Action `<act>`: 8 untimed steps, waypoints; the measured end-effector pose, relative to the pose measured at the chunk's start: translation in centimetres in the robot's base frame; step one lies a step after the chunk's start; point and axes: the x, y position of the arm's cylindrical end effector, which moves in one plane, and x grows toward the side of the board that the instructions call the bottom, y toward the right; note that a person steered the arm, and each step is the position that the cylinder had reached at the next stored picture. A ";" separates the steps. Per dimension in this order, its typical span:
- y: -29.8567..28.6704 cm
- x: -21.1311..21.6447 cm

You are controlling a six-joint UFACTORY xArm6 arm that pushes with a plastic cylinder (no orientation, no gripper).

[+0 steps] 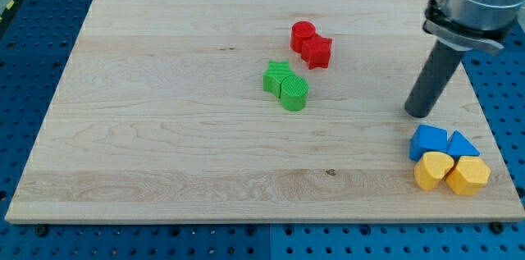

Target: Push the blue triangle below the green blocks

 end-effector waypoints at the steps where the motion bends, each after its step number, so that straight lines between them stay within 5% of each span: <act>1: 0.3 0.0; 8: 8.4 0.0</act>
